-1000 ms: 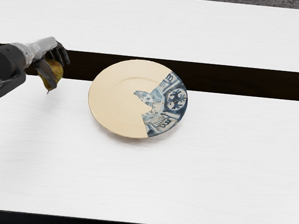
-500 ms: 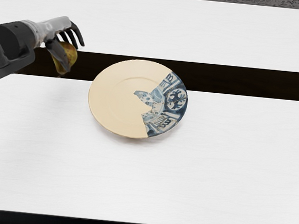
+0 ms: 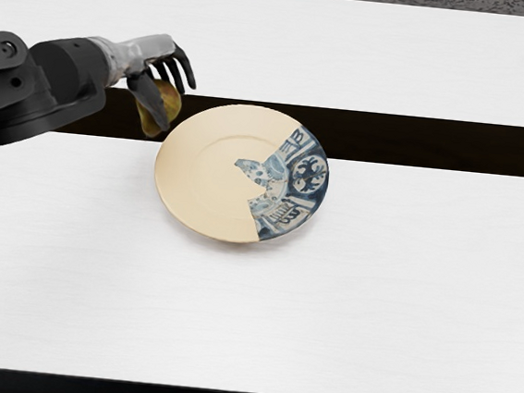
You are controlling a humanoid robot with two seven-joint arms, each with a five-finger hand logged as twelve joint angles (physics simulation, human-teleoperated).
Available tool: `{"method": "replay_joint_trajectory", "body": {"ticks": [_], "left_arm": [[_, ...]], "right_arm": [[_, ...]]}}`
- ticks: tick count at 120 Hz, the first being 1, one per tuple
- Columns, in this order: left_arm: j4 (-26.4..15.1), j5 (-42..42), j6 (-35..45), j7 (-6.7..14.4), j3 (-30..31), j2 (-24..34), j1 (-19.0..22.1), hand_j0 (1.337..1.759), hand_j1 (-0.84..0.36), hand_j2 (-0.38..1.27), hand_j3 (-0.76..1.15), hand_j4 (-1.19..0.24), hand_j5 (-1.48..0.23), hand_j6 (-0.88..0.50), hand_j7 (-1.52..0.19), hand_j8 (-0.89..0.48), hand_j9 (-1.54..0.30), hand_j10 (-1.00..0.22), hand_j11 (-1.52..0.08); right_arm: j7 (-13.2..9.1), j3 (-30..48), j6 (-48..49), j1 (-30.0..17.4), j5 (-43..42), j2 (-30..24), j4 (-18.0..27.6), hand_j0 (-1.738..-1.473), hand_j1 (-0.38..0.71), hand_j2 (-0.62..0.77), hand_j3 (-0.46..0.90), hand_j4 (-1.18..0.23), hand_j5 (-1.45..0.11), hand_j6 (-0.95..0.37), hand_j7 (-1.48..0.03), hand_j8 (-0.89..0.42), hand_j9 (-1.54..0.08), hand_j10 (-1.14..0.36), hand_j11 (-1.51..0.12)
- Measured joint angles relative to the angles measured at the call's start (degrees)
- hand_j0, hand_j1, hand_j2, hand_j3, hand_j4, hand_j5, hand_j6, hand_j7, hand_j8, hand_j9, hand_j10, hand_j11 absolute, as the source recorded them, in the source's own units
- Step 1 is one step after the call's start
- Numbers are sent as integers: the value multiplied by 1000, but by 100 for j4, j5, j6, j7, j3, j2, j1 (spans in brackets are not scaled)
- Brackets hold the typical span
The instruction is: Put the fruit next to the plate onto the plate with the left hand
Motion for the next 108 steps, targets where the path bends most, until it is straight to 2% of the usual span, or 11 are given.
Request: {"method": "replay_joint_trajectory", "body": {"ticks": [56, 87, 108], "left_arm": [[101, -187, 4, 2, -3, -701, -70, 1658, -262, 403, 0, -592, -776, -592, -775, -499, -770, -531, -773], [340, -197, 3, 4, 13, -1130, -46, 1657, -262, 401, 0, -599, -783, -600, -781, -493, -777, -529, -780], [713, -196, 5, 1, 49, -1582, -21, 1658, -270, 402, 0, -598, -787, -598, -786, -485, -781, -521, -783]], "right_arm": [[0, 0, 9, -1, 0, 0, 0, -1658, -349, 0, 0, 0, 0, 0, 0, 0, 0, 0, 0], [0, 0, 1, 1, -1, 0, 0, -1658, -349, 0, 0, 0, 0, 0, 0, 0, 0, 0, 0], [0, 0, 0, 0, -1, 0, 0, -1658, -349, 0, 0, 0, 0, 0, 0, 0, 0, 0, 0]]}}
